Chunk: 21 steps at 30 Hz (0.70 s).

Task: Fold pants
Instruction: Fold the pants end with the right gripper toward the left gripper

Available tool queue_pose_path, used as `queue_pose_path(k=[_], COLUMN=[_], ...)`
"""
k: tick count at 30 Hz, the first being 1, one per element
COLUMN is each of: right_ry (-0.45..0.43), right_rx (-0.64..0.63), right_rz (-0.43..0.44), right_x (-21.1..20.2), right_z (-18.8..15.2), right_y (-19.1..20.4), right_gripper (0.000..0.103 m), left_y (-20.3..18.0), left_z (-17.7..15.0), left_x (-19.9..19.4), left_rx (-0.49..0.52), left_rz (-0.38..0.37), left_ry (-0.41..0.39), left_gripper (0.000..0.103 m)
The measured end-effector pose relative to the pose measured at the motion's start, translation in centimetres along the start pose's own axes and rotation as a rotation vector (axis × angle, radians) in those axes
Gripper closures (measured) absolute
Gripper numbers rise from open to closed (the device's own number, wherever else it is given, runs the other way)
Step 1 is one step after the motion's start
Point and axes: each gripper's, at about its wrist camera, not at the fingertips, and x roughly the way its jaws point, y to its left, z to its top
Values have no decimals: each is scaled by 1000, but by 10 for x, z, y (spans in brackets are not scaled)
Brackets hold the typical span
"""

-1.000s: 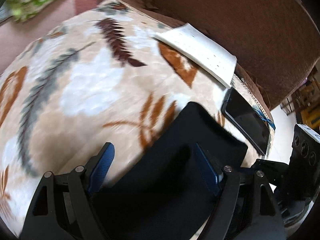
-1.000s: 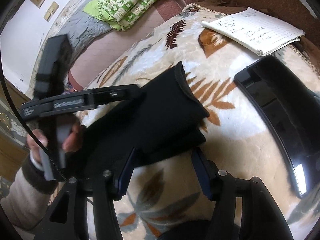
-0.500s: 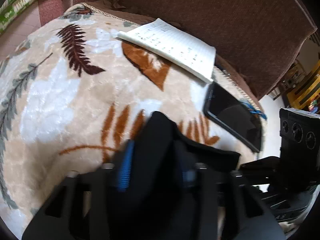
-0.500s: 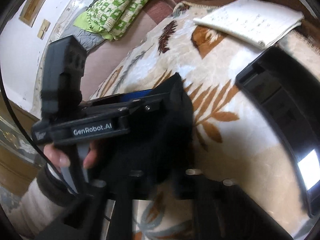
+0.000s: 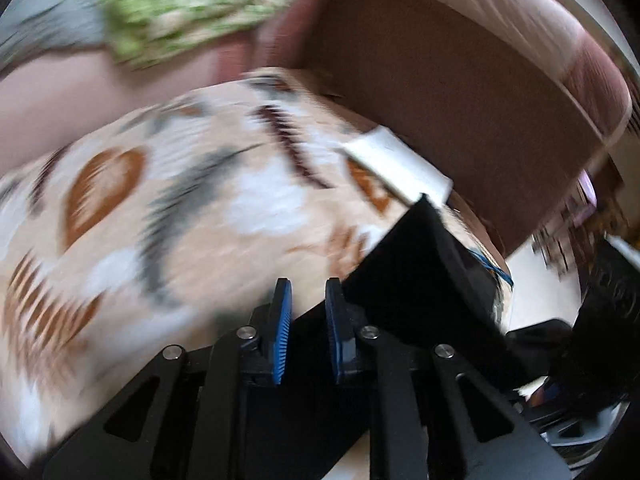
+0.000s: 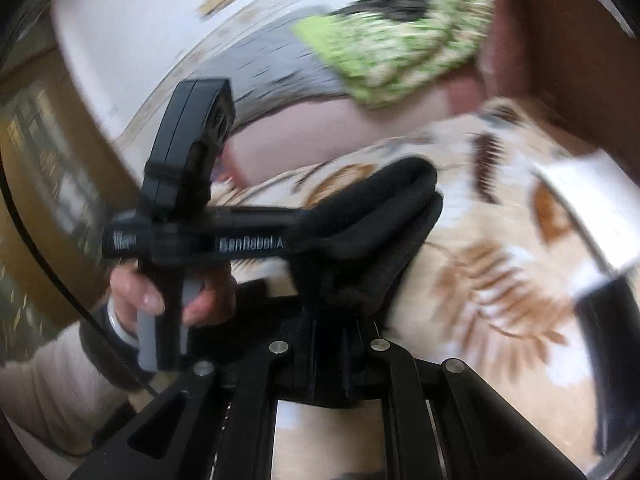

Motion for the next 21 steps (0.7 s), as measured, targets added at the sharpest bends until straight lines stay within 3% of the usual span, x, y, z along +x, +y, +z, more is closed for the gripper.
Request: queue_pose_path(k=[3,5,8,10,13,15,19,21], right_ry=[73,134,220,277,233,150,102,113], right_rx=[-62,-89,-114,-67,-6,-5,54,88], right_rz=[52,88,101,135,260,236,121,96], right_x=[37,66,106,113,84,57,49,61], right_z=[-9,-18,-33,-35,-28,-21,-9,-11], right_y=[30,45,62,62,52,39,7,-3], right_gripper=[94,94,82,74,66,48,47,57], left_y=[42,64,87,96,94,87,73,64], left_z=[-29,-52,-81,-97,-110,-113,-118,-120], left_x=[-32,-51,-67,-76,-83,-82,-65,-48], left_rx=[-112,-176,-250,-284,-315,-301,-300,-297], left_rz=[75,118,169,156,139,151,166,200], left_ry=[-36,-53,-51,-50,-77,-79,-36,0], left_gripper=[74,59,53,45,33,32,30,30])
